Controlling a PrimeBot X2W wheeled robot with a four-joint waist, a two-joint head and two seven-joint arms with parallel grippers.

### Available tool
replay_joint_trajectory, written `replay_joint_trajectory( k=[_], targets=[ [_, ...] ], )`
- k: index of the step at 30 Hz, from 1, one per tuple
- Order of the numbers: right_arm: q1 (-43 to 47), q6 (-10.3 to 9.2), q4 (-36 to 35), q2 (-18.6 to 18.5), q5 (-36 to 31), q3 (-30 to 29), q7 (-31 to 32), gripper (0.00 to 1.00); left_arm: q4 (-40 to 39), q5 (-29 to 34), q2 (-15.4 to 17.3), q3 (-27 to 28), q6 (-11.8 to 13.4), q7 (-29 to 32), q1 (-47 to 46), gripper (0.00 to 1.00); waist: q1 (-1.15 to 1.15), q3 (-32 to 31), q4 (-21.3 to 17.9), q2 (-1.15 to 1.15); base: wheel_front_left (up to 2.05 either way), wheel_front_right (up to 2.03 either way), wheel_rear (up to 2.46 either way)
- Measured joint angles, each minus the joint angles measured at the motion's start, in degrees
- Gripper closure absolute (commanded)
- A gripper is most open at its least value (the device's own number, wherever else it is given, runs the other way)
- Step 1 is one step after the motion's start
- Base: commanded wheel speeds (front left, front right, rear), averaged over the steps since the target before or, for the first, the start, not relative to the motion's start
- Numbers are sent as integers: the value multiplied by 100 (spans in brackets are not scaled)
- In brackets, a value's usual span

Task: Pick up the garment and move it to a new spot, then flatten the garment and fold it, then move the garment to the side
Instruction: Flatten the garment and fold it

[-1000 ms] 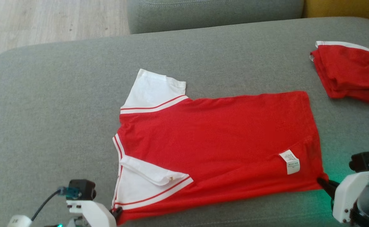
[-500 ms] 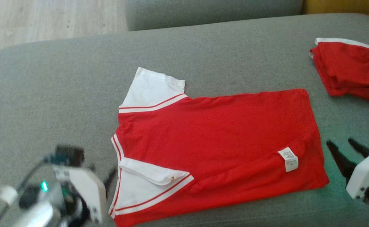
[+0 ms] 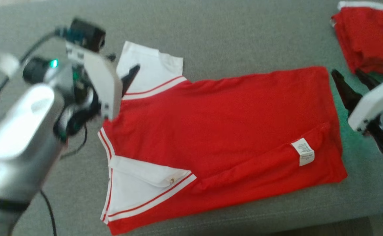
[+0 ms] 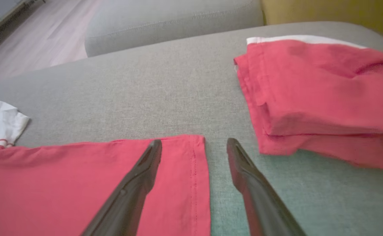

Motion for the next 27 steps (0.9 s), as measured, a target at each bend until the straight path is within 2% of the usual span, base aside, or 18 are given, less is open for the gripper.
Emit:
replay_joint_trajectory(
  k=[3,6,11,20,27],
  targets=[
    [-482,0,389,1,154,364,120,0,748,-79,-258,-86,-393,132,-647,0,1,295,-30,0,0,0,0],
    [-906,0,699,-1,310,708,255,0,1437,-57,-394,-142,-676,235,-1137,0,1,573,-73,0,0,0,0],
    [-1423,0,1058,15,498,1162,302,0,2350,71,-545,-274,-906,274,-1744,0,1,950,-191,0,0,0,0],
    [-1989,0,1276,13,906,1841,127,0,3478,60,-754,-378,-1077,316,-2362,0,-1,1285,-469,0,0,0,0],
    [-2164,-1,1441,-35,1250,2281,-40,0,3885,14,-842,-468,-1123,404,-2591,0,-1,1303,-483,0,0,0,0]
  ],
)
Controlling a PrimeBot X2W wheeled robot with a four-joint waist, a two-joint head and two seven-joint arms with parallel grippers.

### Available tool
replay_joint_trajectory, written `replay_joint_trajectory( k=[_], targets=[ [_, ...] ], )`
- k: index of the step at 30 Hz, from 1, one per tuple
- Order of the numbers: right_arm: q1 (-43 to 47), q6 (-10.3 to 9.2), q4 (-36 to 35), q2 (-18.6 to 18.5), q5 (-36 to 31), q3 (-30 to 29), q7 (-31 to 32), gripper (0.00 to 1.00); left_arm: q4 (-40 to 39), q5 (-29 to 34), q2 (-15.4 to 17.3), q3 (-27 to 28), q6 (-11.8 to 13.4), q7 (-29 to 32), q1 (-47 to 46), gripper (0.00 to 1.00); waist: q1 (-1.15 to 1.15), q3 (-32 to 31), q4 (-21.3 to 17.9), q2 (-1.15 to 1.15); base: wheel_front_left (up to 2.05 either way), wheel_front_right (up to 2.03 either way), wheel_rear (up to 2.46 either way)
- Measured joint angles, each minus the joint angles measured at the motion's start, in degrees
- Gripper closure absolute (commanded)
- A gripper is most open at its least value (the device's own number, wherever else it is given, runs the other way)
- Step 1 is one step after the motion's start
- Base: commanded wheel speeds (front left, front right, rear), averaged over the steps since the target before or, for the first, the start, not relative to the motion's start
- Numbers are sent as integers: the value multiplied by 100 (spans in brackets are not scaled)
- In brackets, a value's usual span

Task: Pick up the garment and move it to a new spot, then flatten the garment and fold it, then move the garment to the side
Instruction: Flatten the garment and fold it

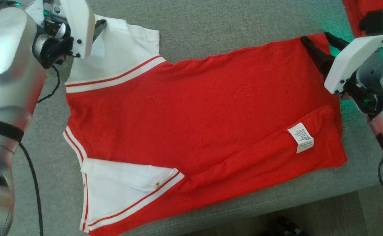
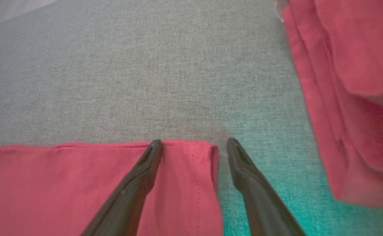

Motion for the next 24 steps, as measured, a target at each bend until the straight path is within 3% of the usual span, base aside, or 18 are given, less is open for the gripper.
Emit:
replay_joint_trajectory(
  k=[1,5,6,8,9,10,24],
  targets=[
    [-35,0,22,-16,44,67,0,0,22,-23,-4,-22,-1,37,-7,0,0,-8,10,0,0,0,0],
    [-65,0,99,-47,209,254,-81,20,103,-147,-18,-153,-5,225,-99,0,0,-36,45,0,0,0,0],
    [-84,0,126,-48,256,294,-88,36,109,-162,-16,-172,-7,263,-98,15,0,-42,51,0,0,0,0],
    [-144,0,164,-48,342,426,-101,71,118,-198,-14,-208,-7,274,-98,81,0,-56,61,0,0,0,0],
    [-171,0,175,-46,360,479,-115,96,118,-198,-13,-224,-7,261,-97,100,0,-61,63,0,0,0,0],
    [-187,0,191,-41,383,539,-137,100,120,-199,-12,-246,-24,256,-94,100,0,-69,64,0,0,0,0],
    [-192,1,992,73,370,659,-1470,100,380,-193,8,-356,-48,-499,-74,100,0,-367,130,0,0,0,0]
  ],
)
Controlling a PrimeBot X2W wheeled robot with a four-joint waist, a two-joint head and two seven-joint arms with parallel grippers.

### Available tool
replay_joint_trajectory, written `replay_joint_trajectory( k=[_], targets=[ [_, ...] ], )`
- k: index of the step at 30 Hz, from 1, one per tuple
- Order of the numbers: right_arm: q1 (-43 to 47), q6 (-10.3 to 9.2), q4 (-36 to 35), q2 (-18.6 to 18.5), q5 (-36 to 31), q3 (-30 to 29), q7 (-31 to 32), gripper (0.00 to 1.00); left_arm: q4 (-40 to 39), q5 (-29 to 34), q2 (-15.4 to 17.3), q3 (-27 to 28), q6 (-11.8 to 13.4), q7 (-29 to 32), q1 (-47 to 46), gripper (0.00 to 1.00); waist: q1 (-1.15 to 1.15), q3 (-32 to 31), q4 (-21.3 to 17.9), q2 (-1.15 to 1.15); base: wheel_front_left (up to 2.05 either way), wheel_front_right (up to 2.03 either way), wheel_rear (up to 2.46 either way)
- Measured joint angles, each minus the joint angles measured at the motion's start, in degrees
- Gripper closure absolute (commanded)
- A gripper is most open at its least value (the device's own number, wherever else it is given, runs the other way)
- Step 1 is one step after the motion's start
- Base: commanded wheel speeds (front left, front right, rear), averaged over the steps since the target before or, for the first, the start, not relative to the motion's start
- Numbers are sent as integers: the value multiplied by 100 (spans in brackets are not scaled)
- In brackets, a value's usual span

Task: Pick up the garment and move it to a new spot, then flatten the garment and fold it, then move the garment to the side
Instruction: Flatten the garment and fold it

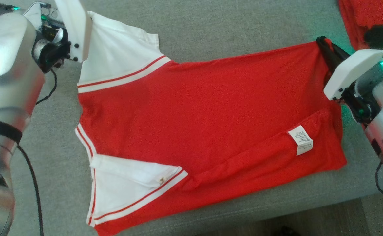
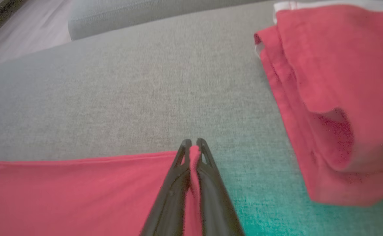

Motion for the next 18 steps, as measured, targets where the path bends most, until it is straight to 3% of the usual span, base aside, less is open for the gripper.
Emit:
replay_joint_trajectory(
  k=[8,18],
  targets=[
    [-131,0,276,120,-33,2,-587,100,129,-4,-3,-2,0,-287,1,100,0,-229,113,0,0,0,0],
    [-153,-1,448,79,66,222,-680,100,-97,-416,131,-74,0,-504,323,100,0,-563,247,0,0,0,0]
  ],
)
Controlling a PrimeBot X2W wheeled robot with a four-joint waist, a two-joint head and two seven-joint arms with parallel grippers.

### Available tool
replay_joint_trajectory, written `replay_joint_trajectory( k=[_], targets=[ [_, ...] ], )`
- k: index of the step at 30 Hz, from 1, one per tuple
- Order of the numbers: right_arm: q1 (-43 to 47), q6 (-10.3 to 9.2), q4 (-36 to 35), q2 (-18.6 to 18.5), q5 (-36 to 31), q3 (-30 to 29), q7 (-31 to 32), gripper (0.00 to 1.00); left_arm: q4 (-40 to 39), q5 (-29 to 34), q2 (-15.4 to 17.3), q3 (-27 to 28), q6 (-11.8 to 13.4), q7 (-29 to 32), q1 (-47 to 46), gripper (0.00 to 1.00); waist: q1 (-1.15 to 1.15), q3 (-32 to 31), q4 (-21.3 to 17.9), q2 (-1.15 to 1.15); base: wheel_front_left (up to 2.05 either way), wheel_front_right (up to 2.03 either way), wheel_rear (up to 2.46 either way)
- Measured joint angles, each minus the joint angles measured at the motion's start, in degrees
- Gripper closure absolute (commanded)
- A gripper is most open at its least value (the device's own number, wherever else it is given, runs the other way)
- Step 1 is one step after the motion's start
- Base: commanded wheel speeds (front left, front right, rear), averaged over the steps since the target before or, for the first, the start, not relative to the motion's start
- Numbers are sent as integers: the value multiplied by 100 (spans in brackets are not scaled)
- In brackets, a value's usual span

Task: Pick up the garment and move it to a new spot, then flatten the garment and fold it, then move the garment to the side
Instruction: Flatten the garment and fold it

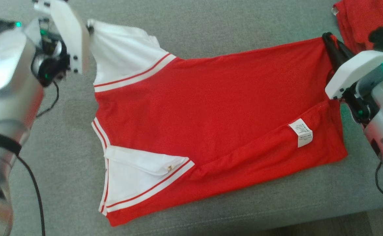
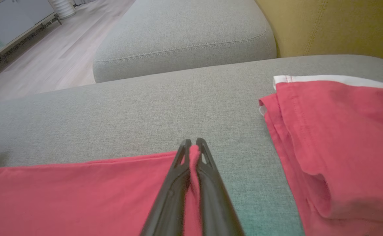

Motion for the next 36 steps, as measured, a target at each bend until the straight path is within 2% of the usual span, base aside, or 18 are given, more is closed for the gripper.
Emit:
replay_joint_trajectory(
  k=[12,26,36],
  targets=[
    [465,1,-83,-321,263,452,11,100,-1314,-898,627,-314,0,233,598,100,0,-427,211,0,0,0,0],
    [662,0,-79,-642,465,1051,275,100,-3522,-2034,1592,-934,7,1859,1473,100,0,-826,488,0,0,0,0],
    [658,0,-215,-937,620,1599,572,100,-4578,-2529,1994,-1227,313,2760,1880,100,0,-812,461,0,0,0,0]
  ],
)
